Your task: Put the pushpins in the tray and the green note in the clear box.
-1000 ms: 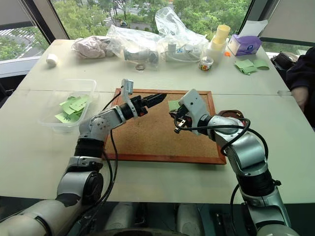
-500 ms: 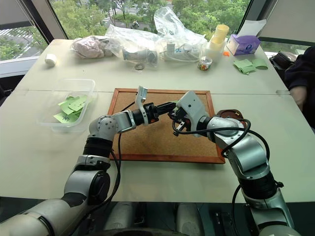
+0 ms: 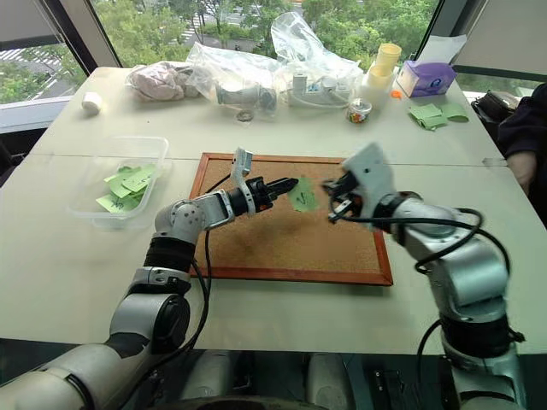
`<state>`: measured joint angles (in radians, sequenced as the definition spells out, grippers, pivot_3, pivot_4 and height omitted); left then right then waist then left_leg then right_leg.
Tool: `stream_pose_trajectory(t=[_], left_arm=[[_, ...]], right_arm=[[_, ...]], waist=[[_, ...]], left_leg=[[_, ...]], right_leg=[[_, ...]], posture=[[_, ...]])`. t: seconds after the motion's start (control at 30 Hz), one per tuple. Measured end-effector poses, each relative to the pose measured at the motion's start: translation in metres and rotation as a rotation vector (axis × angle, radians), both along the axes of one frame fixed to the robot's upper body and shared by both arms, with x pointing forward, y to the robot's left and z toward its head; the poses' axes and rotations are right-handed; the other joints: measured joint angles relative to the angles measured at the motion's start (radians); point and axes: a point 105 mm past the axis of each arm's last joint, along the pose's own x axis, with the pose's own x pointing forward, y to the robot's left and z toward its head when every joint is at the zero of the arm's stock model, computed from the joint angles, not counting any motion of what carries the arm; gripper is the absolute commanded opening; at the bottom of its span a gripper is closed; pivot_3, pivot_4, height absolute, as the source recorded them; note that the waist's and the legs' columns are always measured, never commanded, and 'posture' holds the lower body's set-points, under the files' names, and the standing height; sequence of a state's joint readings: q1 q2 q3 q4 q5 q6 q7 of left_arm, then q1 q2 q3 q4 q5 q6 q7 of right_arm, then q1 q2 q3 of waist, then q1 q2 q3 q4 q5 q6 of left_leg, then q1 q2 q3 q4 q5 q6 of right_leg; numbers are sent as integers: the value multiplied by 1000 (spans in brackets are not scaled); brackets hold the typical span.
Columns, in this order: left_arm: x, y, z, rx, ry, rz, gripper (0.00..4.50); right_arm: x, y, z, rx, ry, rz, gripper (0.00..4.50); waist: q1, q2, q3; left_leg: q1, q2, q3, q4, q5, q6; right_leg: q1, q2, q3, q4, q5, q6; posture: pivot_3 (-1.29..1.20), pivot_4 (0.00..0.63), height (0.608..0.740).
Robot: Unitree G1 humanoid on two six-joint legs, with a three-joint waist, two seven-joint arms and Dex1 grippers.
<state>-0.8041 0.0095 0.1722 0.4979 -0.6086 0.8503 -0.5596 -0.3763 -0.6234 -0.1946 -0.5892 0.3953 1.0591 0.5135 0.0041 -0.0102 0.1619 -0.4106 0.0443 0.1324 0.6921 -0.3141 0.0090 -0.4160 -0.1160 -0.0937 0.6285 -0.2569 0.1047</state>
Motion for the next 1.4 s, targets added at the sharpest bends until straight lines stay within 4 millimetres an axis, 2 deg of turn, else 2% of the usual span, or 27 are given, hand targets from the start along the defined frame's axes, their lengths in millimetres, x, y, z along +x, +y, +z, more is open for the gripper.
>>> stream_pose_trajectory(t=[0.1,0.17,0.23,0.33,0.53,0.73,0.97,1.0,1.03,1.17,1.27,1.4], left_arm=[[4,5,2,22,-42,27,38],[4,4,5,34,-75,19,38],[3,4,9,46,-111,13,38],[2,3,16,51,-150,9,38],[-1,4,16,58,-168,11,38],[-3,8,19,72,-195,28,38],[-3,8,21,94,-219,42,38],[-2,10,22,101,-228,50,0],[-2,12,23,107,-236,56,0],[1,20,27,127,-266,82,0],[1,22,34,132,-297,92,0],[3,26,51,135,-352,113,0]], right_arm=[[-1,-40,3,21,-3,-147,0],[-3,-64,-7,25,38,-228,0],[-4,-83,-17,36,72,-291,0],[-6,-101,-32,44,110,-344,0],[-3,-116,-59,79,161,-388,0],[4,-125,-83,27,201,-428,0],[7,-127,-87,27,201,-442,0],[7,-127,-87,30,199,-444,603],[7,-127,-88,33,201,-445,962],[6,-124,-86,49,210,-440,2905],[7,-118,-70,60,173,-415,2905],[7,-115,-38,32,97,-380,2905]], waist=[[7,0,0],[10,0,0],[9,0,0],[8,0,0],[6,0,0],[8,0,0],[7,0,0],[7,0,0],[7,1,0],[8,1,0],[8,1,0],[8,1,0]], left_leg=[[0,0,0,0,0,0],[0,0,0,0,0,0],[0,0,0,0,0,0],[1,0,0,0,0,0],[1,0,0,0,1,-1],[1,0,0,1,1,-1],[3,0,0,1,1,-1],[3,0,0,1,1,-1],[3,0,0,1,1,-1],[3,0,0,1,1,-1],[3,0,0,2,1,-1],[3,0,-1,2,1,-1]], right_leg=[[0,1,0,0,0,0],[0,0,0,0,0,0],[0,0,0,0,0,0],[0,1,0,0,0,0],[1,1,0,1,0,0],[2,1,0,1,0,0],[4,2,0,1,0,0],[4,2,0,1,0,0],[4,2,0,1,0,0],[4,2,0,1,0,0],[4,2,0,1,0,0],[4,2,0,1,0,0]], posture=[[0,150,740],[0,150,740],[0,150,740],[0,150,740],[0,150,740],[0,150,740],[0,150,740],[0,150,740],[0,150,740],[0,150,740],[0,150,740],[0,150,740]])
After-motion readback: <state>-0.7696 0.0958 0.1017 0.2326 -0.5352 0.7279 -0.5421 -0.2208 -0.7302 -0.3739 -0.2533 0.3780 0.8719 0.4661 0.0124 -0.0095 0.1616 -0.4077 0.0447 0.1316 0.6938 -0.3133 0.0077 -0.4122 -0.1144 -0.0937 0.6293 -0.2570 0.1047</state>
